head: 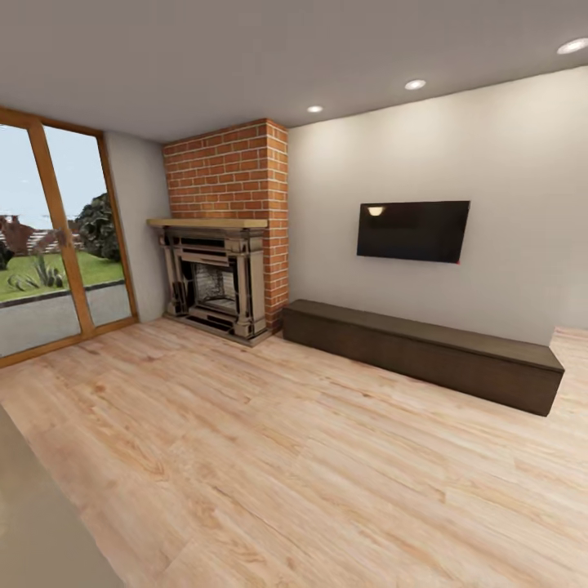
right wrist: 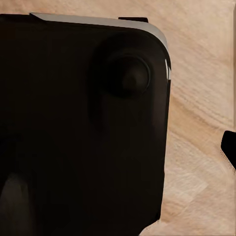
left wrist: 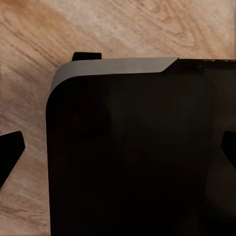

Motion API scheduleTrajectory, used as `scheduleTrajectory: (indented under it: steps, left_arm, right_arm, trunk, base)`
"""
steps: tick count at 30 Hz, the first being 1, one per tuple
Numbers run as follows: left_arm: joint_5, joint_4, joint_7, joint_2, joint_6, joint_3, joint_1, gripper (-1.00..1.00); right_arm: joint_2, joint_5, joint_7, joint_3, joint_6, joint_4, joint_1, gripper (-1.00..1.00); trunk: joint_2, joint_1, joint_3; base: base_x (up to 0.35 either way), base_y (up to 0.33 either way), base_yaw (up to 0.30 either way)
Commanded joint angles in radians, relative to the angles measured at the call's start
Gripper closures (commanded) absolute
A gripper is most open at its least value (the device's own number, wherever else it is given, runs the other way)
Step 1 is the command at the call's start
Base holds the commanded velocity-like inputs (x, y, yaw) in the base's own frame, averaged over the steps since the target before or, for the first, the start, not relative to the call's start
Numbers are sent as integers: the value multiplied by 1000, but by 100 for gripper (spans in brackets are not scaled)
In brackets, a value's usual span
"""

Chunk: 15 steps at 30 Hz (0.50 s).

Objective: Turn on the radio receiver that's on the table in the living room.

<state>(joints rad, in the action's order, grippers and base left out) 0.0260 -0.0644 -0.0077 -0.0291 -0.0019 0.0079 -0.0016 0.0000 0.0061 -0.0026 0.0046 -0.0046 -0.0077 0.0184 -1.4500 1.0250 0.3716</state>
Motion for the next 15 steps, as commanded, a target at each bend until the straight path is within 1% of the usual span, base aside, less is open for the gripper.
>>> scheduleTrajectory:
  steps: [1, 6, 9, 12, 15]
  left_arm:
    - [0, 0, 0, 0, 0, 0, 0, -100]
    - [0, 0, 0, 0, 0, 0, 0, -100]
    - [-1, 0, 0, 0, -1, 0, 0, -100]
    - [-1, 0, 0, 0, -1, 0, 0, -100]
    - [-1, 0, 0, 0, -1, 0, 0, -100]
  right_arm:
    - [0, 0, 0, 0, 0, 0, 0, -100]
    - [0, 0, 0, 0, 1, 0, 0, -100]
    - [0, 0, 0, 0, 1, 0, 0, -100]
    - [0, 0, -1, 0, 2, 0, 0, -100]
    - [0, 1, 2, 1, 4, 0, 0, -100]
  trunk:
    - [0, 0, 0]
    - [0, 0, 0]
    - [0, 0, 0]
    - [0, 0, 0]
    - [0, 0, 0]
  base:
    - [299, 0, -6]
    - [308, 0, -3]
    - [250, 0, 0]
    - [134, 0, 0]
    - [17, 0, 0]
